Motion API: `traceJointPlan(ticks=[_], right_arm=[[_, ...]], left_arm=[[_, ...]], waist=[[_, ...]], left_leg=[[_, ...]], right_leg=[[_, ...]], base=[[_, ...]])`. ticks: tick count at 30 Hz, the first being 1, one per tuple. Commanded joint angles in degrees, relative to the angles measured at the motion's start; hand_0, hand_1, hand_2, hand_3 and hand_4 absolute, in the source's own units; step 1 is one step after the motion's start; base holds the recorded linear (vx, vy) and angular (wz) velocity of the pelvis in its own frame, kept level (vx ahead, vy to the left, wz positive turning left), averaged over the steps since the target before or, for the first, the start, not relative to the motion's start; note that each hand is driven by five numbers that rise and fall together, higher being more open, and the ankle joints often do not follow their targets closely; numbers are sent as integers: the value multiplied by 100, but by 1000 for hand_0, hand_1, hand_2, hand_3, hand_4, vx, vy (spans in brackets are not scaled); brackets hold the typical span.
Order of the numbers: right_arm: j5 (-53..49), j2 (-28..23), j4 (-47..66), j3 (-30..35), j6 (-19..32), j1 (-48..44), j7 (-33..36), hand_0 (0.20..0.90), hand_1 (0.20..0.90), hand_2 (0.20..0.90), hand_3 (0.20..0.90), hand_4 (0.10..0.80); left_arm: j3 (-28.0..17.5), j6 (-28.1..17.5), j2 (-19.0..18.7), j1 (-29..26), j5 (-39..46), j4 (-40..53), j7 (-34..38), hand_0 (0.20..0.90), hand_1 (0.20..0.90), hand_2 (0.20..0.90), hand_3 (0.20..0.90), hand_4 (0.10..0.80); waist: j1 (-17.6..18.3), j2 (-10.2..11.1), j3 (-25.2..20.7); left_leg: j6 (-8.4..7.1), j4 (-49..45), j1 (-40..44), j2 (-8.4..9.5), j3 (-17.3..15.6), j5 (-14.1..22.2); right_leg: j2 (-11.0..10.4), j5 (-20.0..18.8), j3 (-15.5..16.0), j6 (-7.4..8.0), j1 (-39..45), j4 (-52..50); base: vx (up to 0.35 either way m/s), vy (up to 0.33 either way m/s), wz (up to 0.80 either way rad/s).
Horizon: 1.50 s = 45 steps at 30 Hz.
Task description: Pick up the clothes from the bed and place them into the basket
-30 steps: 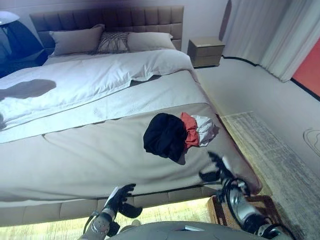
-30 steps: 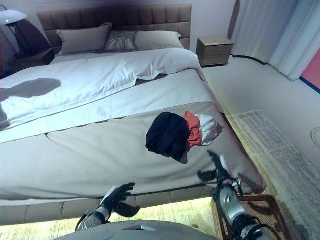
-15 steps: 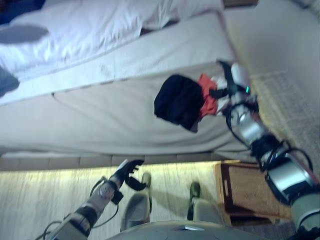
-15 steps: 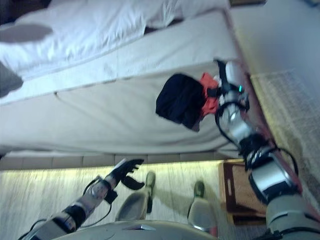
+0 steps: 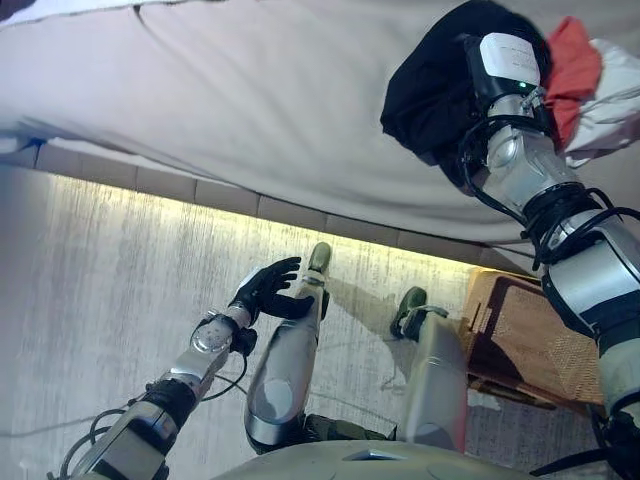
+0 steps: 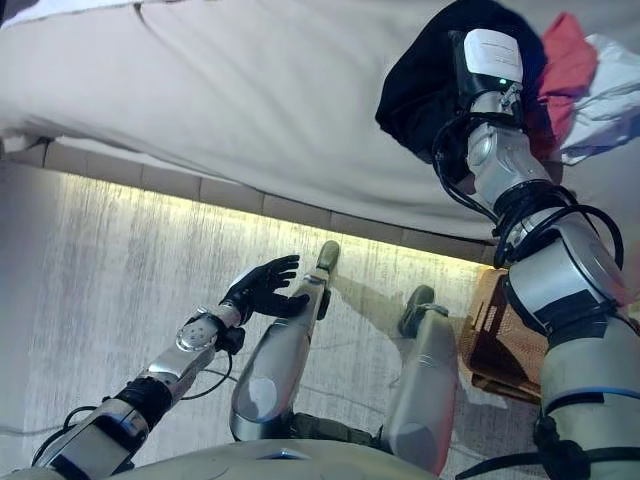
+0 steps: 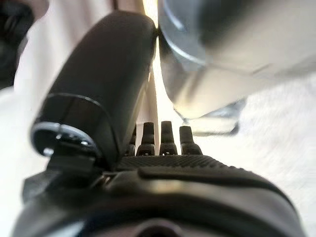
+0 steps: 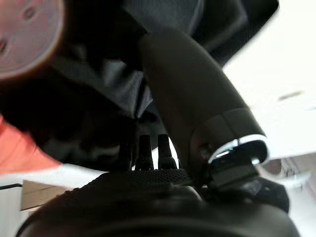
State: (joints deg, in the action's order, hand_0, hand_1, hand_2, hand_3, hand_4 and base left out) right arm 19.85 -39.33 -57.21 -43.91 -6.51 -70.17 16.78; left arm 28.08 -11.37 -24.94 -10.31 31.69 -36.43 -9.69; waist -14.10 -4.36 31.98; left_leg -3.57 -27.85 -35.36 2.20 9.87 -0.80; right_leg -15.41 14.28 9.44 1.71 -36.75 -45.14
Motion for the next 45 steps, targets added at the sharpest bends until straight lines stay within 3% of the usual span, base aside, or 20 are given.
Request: traceJointPlan(ticks=[1,5,14,15,16,17,26,30,34,39,44,45], right_arm=[[270,-467,-72,-375,-391,-1269,-99,900,900,900,900,800],[205,-511,-378,-536,-841,-1438,-384,900,900,900,900,800],[-474,-684,-1093,-545,-1251,-1743,-1060,900,900,900,900,800],[-470,-700,-1140,-545,-1262,-1763,-1085,735,735,735,708,608],[-502,-724,-1172,-547,-1248,-1775,-1075,446,446,446,370,270],[-561,-742,-1199,-556,-1250,-1804,-1029,300,300,300,200,100],[-602,-924,-1169,-512,-1058,-1807,-488,300,300,300,200,100],[-633,-1073,-1029,-469,-865,-1766,-96,300,300,300,200,100],[-635,-1240,-627,-305,-410,-1535,-277,300,300,300,200,100],[-1041,-1475,-294,21,102,-1105,-373,300,300,300,200,100],[-1406,-1664,-189,309,357,-911,-259,300,300,300,200,100],[-1494,-1724,-160,375,427,-901,-229,300,300,300,200,100]], left_arm=[[-434,-342,-315,388,1022,774,-307,900,900,900,900,800],[-684,-599,-403,476,1547,1303,-284,900,900,900,900,800],[-953,-931,-671,683,2047,2420,-235,900,900,900,900,800],[-968,-952,-702,714,2066,2464,-248,900,900,900,900,800],[-988,-980,-734,761,2066,2506,-243,900,900,900,900,800],[-1018,-1005,-767,795,2089,2531,-231,900,900,900,900,800],[-1267,-1002,-840,1013,2347,2584,-307,900,900,900,900,800],[-1295,-1008,-858,1032,2293,2516,-345,900,900,900,900,800],[-1312,-1023,-885,1062,2122,2521,-428,900,900,900,900,800],[-1231,-730,-786,852,1813,2368,-64,900,900,900,900,800],[-1158,-663,-728,805,1518,2235,111,900,900,900,900,800],[-1132,-651,-728,796,1409,2198,127,900,900,900,900,800]], waist=[[-102,-180,-219],[-210,-238,-219],[-426,-320,-219],[-440,-323,-219],[-452,-324,-219],[-463,-327,-219],[-449,-274,-219],[-382,-175,-219],[-320,-71,-220],[-167,187,-611],[-67,383,-980],[-6,442,-1112]], left_leg=[[356,-1300,-404,55,-291,1150],[454,-1729,-966,107,-282,1242],[604,-2676,-1963,313,-230,1506],[616,-2737,-2000,325,-227,1531],[632,-2765,-2017,326,-232,1548],[649,-2823,-2045,331,-233,1570],[615,-2945,-1727,314,-265,1607],[599,-2739,-1116,284,-317,1577],[562,-2442,-528,290,-329,1504],[492,-1681,578,115,-412,1454],[410,-941,1355,-74,-447,1387],[393,-635,1506,-108,-482,1186]], right_leg=[[232,-206,46,-156,-114,157],[219,-134,67,-206,-674,-231],[218,24,174,-309,-1549,-963],[221,33,185,-318,-1587,-1007],[227,36,199,-327,-1600,-1022],[231,39,215,-334,-1618,-1058],[271,28,295,-369,-1257,-999],[296,18,344,-378,-636,-727],[308,-18,342,-360,-32,-373],[272,-100,365,-299,1123,389],[377,-297,377,-228,1966,1303],[383,-481,414,-252,2143,1651]], base=[[-54,11,10],[-45,-27,17],[-16,-43,7],[2,-24,4],[0,0,0],[2,-16,-5],[12,-1,-4],[25,37,9],[18,35,-6],[111,64,-11],[75,-5,-20],[10,-4,-23]])
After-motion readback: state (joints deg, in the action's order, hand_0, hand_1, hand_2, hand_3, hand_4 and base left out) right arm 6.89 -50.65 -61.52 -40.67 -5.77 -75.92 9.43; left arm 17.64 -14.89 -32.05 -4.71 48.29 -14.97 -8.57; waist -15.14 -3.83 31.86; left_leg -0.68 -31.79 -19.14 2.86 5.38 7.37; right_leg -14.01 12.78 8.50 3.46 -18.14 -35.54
